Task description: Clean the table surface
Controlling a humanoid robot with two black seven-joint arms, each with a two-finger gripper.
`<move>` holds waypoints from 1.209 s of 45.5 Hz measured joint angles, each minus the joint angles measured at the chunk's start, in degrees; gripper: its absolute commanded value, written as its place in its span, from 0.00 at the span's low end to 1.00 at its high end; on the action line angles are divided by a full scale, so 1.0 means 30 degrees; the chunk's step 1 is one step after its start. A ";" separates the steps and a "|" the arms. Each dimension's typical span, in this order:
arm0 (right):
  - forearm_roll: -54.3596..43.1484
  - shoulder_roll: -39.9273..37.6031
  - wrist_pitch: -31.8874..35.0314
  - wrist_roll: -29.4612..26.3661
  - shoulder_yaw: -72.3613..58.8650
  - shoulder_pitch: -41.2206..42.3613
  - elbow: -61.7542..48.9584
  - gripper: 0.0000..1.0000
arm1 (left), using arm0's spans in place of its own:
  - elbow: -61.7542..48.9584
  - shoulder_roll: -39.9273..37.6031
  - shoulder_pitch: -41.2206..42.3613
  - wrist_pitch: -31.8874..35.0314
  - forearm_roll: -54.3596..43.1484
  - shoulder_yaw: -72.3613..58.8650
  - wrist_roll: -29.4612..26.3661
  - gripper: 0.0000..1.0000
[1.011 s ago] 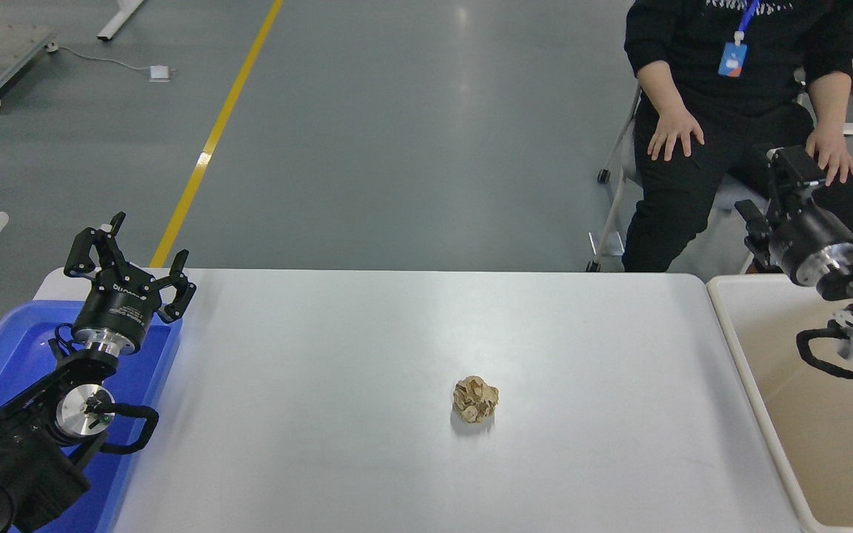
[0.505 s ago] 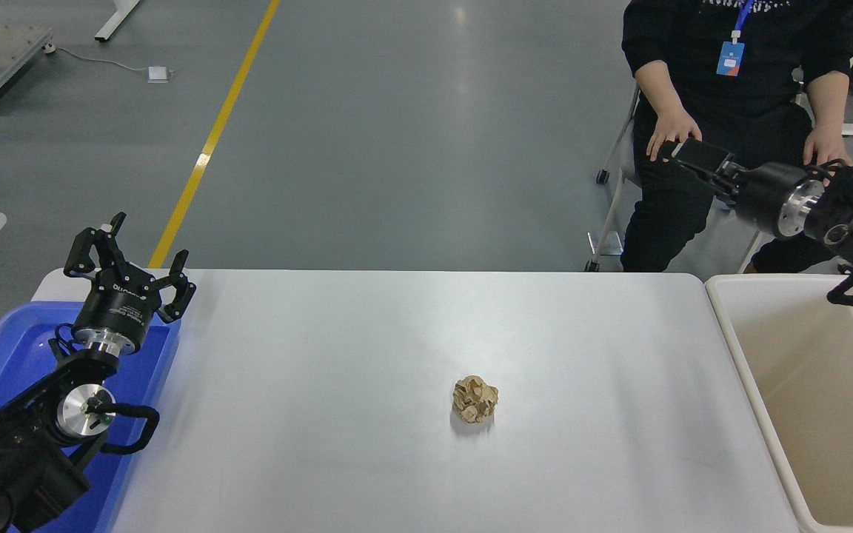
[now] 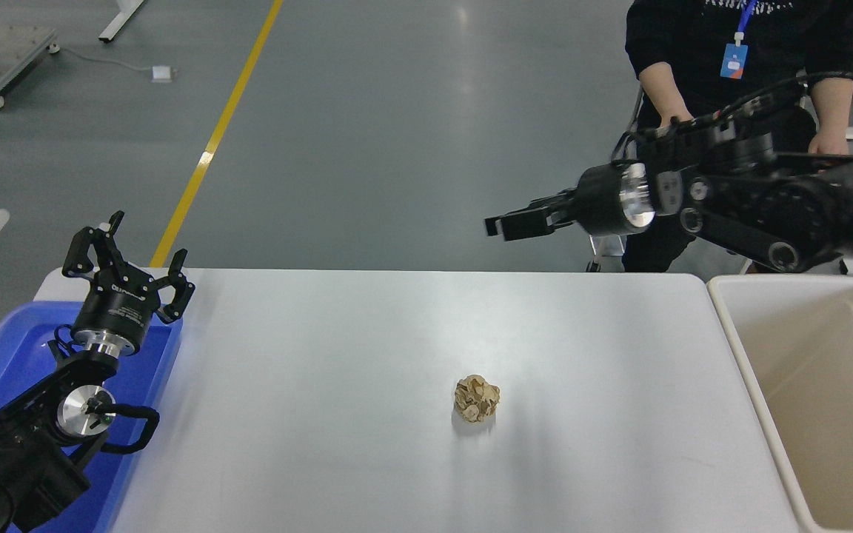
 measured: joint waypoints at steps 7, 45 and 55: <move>-0.0498 0.2001 0.0053 0.0005 -0.1803 -0.0148 -0.0284 0.99 | -0.0003 -0.0002 0.0001 0.0000 0.0003 0.0000 0.0000 1.00; -0.0896 0.3800 -0.0113 0.0009 -0.3681 -0.3830 -0.3053 0.99 | -0.0006 0.0002 0.0001 0.0000 0.0001 0.0000 -0.0001 1.00; -0.0897 0.3826 -0.0215 0.0010 -0.3514 -0.4685 -0.3595 0.99 | -0.0006 -0.0002 0.0001 0.0000 0.0002 0.0000 0.0000 1.00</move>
